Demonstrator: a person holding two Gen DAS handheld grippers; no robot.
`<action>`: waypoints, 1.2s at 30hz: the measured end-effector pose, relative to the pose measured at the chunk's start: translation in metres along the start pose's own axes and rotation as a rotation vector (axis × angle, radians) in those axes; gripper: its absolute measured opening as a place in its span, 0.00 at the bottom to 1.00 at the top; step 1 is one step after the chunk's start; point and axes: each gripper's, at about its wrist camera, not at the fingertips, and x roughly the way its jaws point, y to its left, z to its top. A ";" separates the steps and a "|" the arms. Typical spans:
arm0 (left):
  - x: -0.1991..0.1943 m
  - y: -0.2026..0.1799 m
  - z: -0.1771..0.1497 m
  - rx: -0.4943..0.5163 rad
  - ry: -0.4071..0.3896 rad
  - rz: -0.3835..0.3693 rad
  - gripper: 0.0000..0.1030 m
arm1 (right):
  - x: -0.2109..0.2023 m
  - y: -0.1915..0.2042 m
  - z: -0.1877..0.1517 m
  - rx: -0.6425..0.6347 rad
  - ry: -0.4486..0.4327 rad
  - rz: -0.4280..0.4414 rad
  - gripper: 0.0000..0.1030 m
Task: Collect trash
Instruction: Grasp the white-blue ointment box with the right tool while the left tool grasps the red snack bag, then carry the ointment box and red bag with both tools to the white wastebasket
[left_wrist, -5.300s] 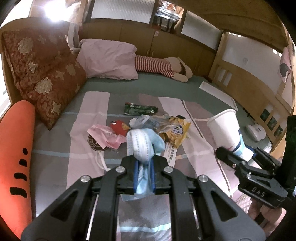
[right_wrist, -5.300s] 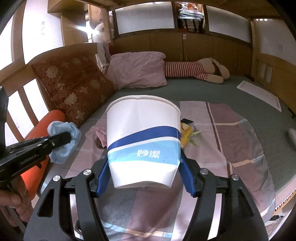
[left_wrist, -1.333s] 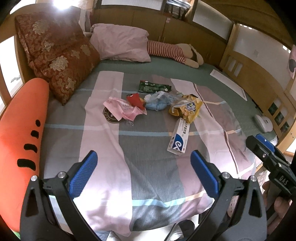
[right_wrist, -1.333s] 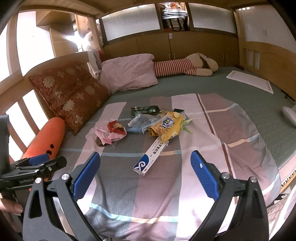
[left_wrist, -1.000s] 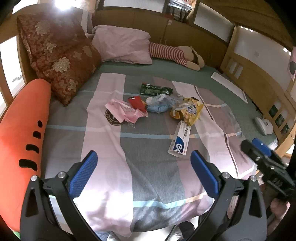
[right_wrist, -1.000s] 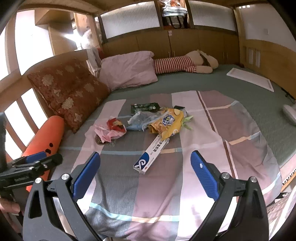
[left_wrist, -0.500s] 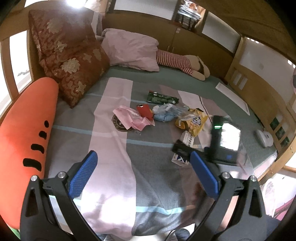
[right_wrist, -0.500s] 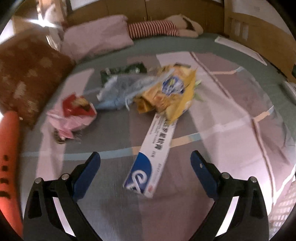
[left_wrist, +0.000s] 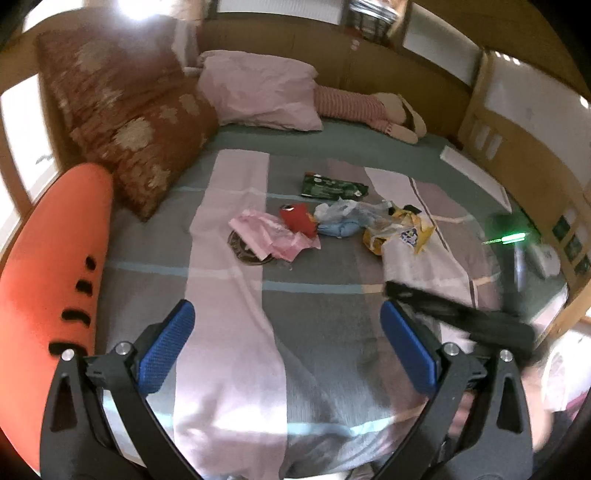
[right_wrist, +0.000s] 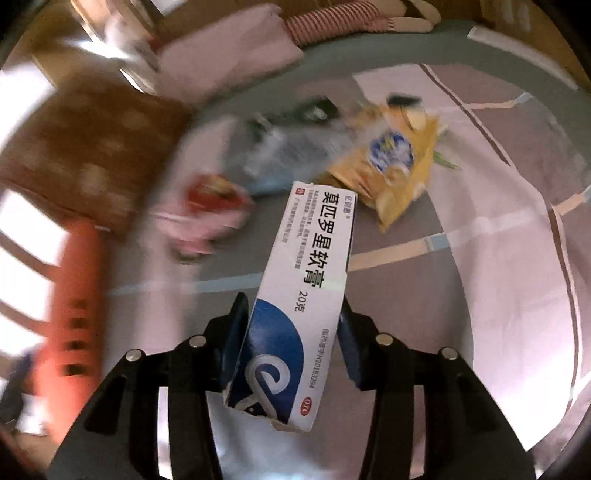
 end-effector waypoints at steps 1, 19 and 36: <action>0.005 -0.003 0.003 0.016 0.005 0.004 0.97 | -0.022 0.000 0.001 0.001 -0.029 0.049 0.45; 0.216 -0.047 0.082 0.240 0.152 0.150 0.79 | -0.107 -0.015 0.024 -0.110 -0.264 0.032 0.45; -0.011 -0.050 0.034 0.146 -0.117 -0.148 0.20 | -0.109 0.006 0.012 -0.191 -0.256 0.034 0.45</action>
